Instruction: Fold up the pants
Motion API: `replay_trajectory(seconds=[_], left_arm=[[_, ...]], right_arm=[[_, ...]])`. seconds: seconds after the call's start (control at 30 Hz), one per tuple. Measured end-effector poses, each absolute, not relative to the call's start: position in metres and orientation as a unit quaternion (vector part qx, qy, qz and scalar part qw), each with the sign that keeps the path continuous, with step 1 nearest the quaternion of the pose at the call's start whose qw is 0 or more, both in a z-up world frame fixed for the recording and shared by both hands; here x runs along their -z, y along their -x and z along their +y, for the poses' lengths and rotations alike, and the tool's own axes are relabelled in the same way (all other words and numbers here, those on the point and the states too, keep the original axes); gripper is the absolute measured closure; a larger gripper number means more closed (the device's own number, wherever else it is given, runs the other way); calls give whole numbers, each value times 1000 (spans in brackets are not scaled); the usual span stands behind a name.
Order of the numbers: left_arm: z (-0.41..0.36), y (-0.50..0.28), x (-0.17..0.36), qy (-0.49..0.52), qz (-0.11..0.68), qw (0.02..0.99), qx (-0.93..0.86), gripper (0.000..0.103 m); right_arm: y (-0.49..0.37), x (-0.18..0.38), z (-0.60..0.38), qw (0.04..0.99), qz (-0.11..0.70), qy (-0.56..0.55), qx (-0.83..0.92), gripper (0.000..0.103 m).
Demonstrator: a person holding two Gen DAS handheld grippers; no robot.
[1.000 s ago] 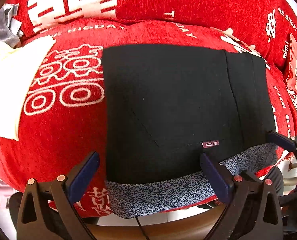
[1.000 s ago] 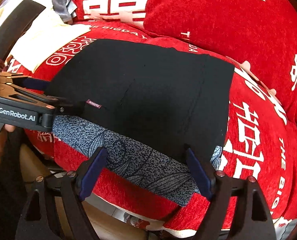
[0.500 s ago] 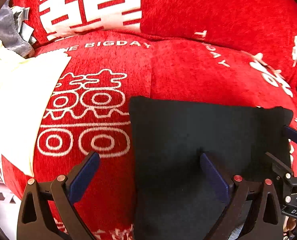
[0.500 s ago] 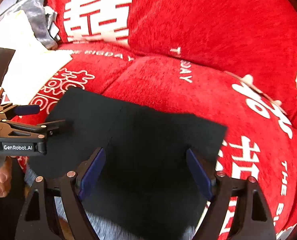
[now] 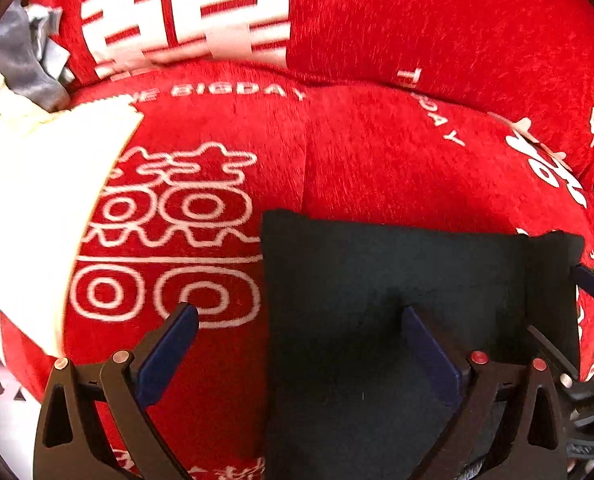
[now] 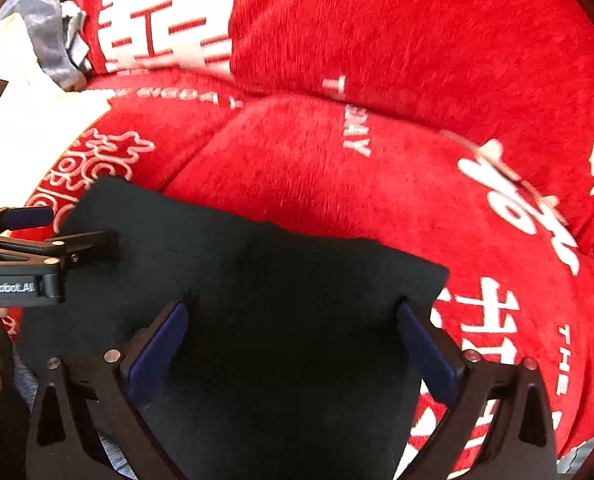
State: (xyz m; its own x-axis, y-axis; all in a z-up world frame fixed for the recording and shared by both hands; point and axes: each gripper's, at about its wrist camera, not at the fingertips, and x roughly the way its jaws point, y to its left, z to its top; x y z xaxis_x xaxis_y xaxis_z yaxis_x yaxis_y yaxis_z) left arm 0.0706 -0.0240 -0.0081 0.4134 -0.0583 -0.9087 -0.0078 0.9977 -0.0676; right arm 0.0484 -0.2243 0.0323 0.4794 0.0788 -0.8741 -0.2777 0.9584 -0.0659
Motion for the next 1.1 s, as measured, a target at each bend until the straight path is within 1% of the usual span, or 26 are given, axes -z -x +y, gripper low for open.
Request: replay_trajectory(seconds=[0.1,0.23,0.4,0.73,0.83,0.97,1.1], left_arm=[[-23,-65,13,23,546,837,5,0],[-18,-55,18,42,554,831,10,0],[-24,-26,15,12,546,838,16,0],[-31,18,17,4,547,837,31,0],[-35,31,11,-4,542,840,33,0],[-38,45,0,2,535,844,42,0],[-41,57,-5,-12,535,844,36,1]], right_arm=[[-37,-37,-214,859,487,104,-119,0],[-37,-9,-208,836,525,122,-106,0],[-9,-14,-211,845,516,109,-91,0],[48,-15,-213,848,512,125,-59,0],[58,-22,-215,846,519,105,-57,0],[66,-35,-225,847,526,47,-51,0],[63,-40,-226,842,537,48,-19,0]])
